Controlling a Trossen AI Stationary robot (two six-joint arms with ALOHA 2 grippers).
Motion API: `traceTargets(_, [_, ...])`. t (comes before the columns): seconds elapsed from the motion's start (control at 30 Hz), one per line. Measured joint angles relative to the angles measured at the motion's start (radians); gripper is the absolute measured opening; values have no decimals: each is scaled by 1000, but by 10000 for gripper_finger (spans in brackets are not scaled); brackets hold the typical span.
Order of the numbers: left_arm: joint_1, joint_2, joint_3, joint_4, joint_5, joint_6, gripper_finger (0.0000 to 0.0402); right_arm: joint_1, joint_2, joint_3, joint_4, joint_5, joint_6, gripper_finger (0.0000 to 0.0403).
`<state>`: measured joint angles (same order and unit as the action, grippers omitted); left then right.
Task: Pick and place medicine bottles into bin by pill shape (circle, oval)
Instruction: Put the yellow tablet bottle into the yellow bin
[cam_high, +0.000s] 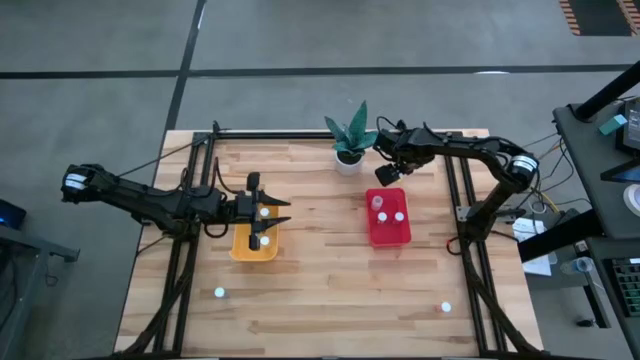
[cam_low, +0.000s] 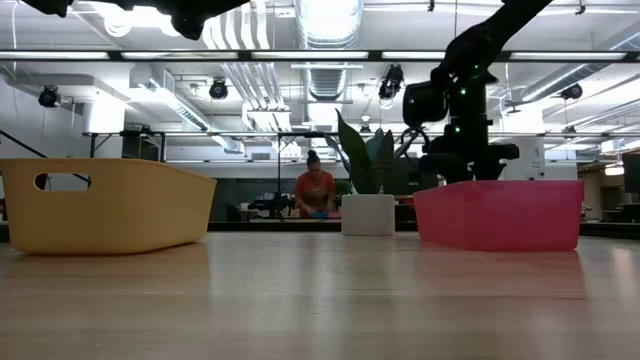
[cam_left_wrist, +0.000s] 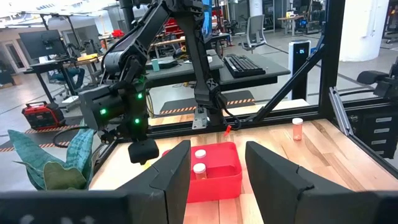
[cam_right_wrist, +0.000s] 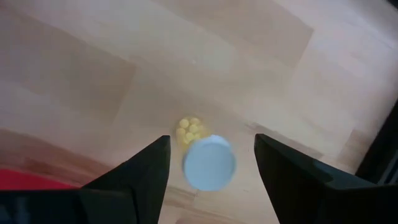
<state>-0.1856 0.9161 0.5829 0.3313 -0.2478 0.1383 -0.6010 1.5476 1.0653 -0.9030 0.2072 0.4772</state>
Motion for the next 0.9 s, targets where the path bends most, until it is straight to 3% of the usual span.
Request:
traceTargets(0.2, [0,0,0,0,0,0,138,0,12,0,0,-25,1,201])
traceTargets(0.63, [0,0,0,0,0,0,138,0,12,0,1,-25,10,110])
traceTargets(0.9, [0,0,1,0,0,0,138,1,-6,0,-6,-25,9,117])
